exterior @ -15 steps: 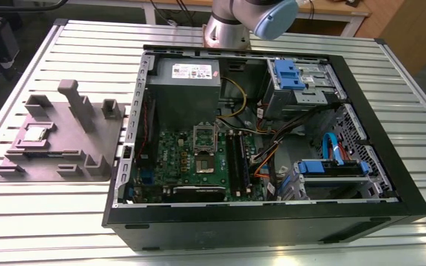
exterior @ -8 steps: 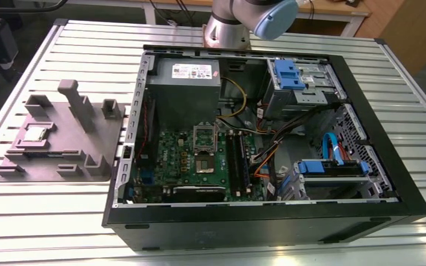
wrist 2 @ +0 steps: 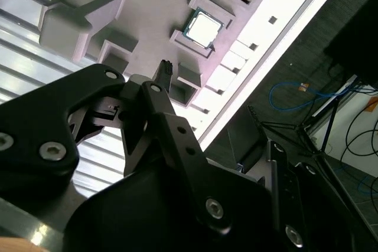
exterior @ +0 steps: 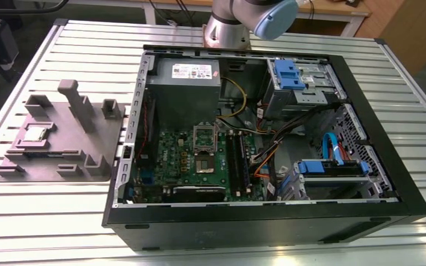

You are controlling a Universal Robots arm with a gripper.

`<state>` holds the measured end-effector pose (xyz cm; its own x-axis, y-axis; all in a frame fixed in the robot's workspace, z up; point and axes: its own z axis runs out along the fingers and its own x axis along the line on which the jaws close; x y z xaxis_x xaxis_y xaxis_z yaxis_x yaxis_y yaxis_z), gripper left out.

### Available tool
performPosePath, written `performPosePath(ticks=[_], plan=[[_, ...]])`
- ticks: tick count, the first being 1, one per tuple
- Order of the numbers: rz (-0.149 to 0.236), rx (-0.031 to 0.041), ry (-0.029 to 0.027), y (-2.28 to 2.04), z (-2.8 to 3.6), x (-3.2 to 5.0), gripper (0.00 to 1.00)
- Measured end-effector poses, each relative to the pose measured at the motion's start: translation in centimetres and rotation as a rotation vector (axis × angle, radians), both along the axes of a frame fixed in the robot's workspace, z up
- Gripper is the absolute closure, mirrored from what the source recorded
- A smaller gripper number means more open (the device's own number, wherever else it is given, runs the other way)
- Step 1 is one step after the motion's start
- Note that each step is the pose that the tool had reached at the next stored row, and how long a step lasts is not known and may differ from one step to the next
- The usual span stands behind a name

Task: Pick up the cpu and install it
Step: 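Pick up the cpu and move it towards the insertion slot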

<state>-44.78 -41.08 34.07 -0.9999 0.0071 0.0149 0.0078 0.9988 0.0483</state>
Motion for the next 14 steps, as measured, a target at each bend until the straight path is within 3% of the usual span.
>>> performPosePath(ticks=[14], plan=[[0.000, 0.0000, -0.0001, 0.00, -0.20, 0.00, 0.35]])
